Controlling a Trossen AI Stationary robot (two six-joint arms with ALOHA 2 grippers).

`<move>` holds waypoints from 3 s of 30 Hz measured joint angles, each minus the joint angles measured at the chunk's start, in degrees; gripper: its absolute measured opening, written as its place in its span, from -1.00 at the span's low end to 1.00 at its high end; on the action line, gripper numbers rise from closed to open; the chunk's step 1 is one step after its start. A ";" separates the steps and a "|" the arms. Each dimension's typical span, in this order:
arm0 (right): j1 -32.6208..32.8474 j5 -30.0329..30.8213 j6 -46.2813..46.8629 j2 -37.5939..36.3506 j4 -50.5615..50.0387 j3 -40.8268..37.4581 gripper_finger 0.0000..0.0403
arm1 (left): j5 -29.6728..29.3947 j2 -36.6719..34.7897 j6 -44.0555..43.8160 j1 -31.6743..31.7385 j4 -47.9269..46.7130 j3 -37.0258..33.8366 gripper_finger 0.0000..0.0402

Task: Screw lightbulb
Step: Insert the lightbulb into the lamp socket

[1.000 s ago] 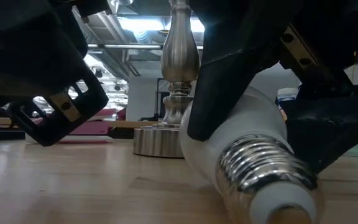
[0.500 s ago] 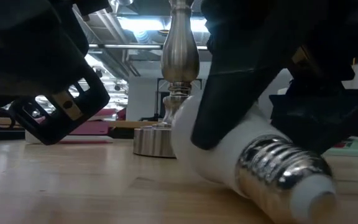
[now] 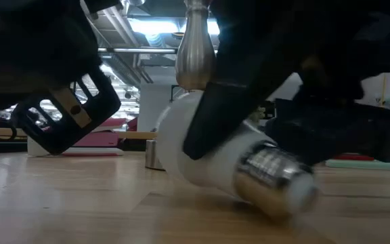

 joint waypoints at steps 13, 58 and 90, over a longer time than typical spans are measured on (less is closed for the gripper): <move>0.02 4.77 -8.75 -0.09 11.99 0.13 -0.05 | 4.35 -11.44 3.56 -0.28 -5.93 -0.02 -0.78; 0.04 31.88 -74.17 -24.32 34.35 0.28 -0.05 | -36.74 -55.18 27.96 -8.58 -35.95 -0.02 -0.78; -11.37 29.00 -93.38 -43.31 22.36 0.36 -0.04 | -36.67 -52.50 34.75 -0.03 -33.02 -0.07 -0.78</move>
